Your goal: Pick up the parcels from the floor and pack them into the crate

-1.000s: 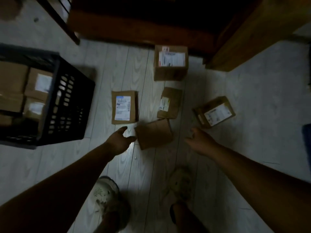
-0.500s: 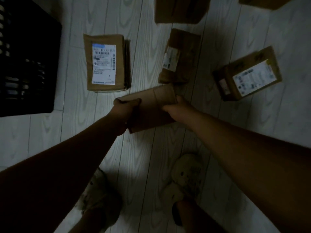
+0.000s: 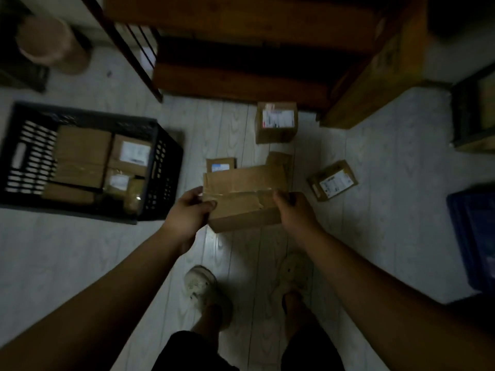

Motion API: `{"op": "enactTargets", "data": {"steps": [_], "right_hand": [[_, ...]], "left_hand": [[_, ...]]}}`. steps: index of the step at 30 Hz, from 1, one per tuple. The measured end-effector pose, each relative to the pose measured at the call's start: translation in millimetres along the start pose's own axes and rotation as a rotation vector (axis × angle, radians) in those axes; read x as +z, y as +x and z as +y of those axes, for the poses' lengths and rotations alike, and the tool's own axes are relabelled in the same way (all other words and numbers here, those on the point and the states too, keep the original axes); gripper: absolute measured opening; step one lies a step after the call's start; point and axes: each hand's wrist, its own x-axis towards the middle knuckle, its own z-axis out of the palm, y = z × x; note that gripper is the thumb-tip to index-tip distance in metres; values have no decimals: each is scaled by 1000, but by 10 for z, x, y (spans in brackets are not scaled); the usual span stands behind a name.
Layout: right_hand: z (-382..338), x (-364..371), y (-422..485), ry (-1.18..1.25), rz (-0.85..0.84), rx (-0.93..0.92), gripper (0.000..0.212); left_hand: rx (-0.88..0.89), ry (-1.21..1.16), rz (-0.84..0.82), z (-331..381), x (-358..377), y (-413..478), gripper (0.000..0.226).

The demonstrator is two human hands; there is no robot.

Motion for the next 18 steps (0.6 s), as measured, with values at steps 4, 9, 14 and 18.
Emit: {"op": "enactTargets", "data": {"steps": [4, 9, 14, 18], "right_hand": [[-717, -176, -908, 11, 29, -175, 55], [-1466, -416, -1813, 64, 146, -402, 43], [-1976, -683, -2470, 100, 41, -567, 52], [-2212, -743, -2824, 156, 52, -641, 33]], "left_hand": [[224, 155, -47, 797, -310, -917, 32], [361, 85, -7, 1577, -554, -1848, 28], [509, 75, 54, 1997, -764, -2541, 29], [642, 62, 39, 2084, -948, -2968, 41]]}}
